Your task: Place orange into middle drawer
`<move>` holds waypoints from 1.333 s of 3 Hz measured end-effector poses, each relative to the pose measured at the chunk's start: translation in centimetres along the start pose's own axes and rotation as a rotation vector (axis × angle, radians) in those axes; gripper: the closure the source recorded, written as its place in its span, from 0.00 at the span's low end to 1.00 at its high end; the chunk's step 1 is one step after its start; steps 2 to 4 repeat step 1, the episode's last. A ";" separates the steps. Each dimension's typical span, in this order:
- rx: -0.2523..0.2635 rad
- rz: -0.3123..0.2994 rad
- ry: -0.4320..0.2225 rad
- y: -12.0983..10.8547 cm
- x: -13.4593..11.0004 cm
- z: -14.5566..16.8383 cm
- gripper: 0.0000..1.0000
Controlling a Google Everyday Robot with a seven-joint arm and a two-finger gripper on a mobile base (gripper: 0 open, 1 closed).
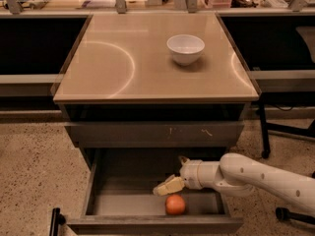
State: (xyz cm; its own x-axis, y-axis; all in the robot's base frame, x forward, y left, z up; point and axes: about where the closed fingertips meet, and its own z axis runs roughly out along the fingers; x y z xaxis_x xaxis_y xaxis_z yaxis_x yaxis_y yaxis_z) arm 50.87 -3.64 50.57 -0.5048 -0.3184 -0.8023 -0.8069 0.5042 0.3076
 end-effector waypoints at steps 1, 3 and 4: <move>0.000 0.000 0.000 0.0 0.0 0.0 0.00; 0.000 0.000 0.000 0.0 0.0 0.0 0.00; 0.000 0.000 0.000 0.0 0.0 0.0 0.00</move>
Offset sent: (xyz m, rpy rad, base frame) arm 0.0000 0.0000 0.0000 0.0000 0.0000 0.0000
